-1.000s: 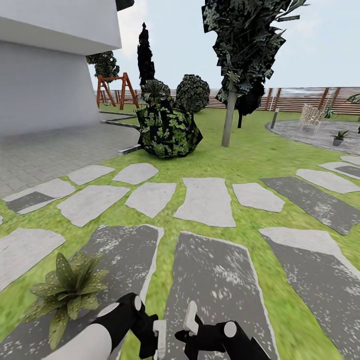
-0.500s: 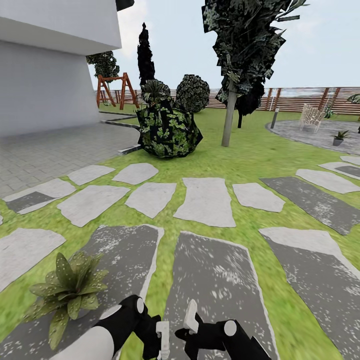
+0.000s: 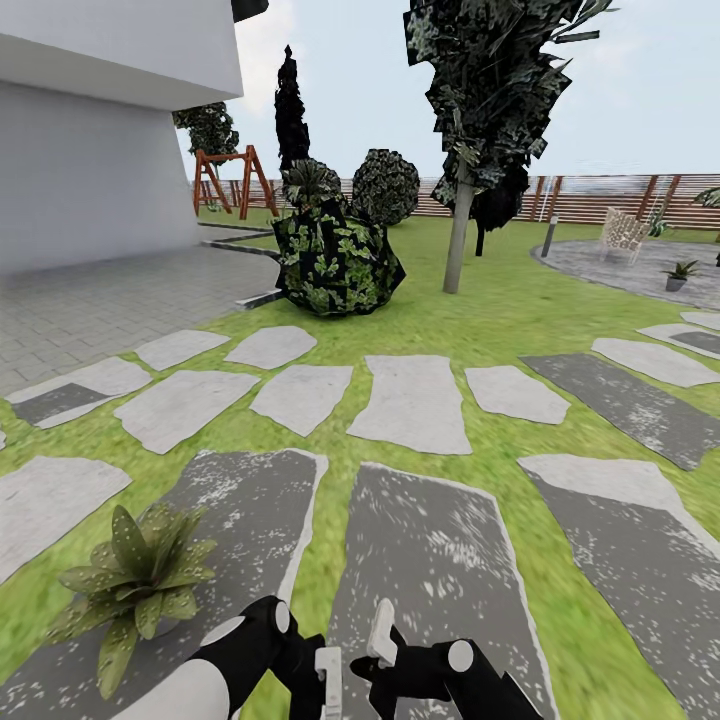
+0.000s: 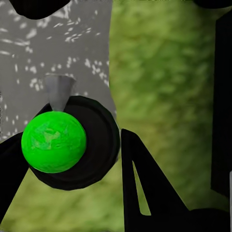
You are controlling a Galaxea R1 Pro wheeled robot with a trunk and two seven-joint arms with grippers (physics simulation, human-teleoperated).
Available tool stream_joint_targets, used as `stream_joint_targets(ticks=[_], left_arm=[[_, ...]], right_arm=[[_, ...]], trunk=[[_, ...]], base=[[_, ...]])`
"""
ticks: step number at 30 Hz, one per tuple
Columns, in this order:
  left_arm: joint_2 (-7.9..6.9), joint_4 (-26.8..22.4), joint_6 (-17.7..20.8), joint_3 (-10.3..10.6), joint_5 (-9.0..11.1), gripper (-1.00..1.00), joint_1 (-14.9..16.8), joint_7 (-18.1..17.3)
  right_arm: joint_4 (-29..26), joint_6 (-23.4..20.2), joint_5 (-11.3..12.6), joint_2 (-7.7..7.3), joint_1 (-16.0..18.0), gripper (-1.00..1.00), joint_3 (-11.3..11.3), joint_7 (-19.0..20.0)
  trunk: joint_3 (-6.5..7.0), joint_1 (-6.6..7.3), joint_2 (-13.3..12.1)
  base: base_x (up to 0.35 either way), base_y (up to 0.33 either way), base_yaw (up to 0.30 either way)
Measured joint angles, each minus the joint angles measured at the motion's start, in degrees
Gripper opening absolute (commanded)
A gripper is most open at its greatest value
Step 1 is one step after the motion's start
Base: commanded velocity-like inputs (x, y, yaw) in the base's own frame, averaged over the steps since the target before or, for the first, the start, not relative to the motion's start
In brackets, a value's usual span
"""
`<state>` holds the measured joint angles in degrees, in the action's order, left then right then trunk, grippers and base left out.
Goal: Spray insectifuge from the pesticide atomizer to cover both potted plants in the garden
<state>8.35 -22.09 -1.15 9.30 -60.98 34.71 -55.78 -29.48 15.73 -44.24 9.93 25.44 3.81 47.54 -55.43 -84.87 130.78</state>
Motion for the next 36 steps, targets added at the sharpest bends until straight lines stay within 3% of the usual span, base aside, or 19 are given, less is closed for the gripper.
stream_joint_targets(ticks=[22, 27, 36], left_arm=[[1.14, -0.5, 0.2, -0.1, 0.3, -1.0, 0.0, 0.5], [1.14, -0.4, -0.1, -0.1, 2.5, -1.0, 0.0, 0.5], [0.7, -0.2, -0.1, -0.2, 2.8, -1.0, 0.0, 0.5]], right_arm=[[0.0, 0.0, 0.0, 0.0, 0.0, -1.0, 0.0, 0.0], [0.0, 0.0, 0.0, 0.0, 0.0, -1.0, 0.0, 0.0], [0.0, 0.0, 0.0, 0.0, 0.0, -1.0, 0.0, 0.0]], trunk=[[0.0, 0.0, 0.0], [0.0, 0.0, 0.0], [0.0, 0.0, 0.0]], base=[[0.0, 0.0, 0.0], [0.0, 0.0, 0.0], [0.0, 0.0, 0.0]])
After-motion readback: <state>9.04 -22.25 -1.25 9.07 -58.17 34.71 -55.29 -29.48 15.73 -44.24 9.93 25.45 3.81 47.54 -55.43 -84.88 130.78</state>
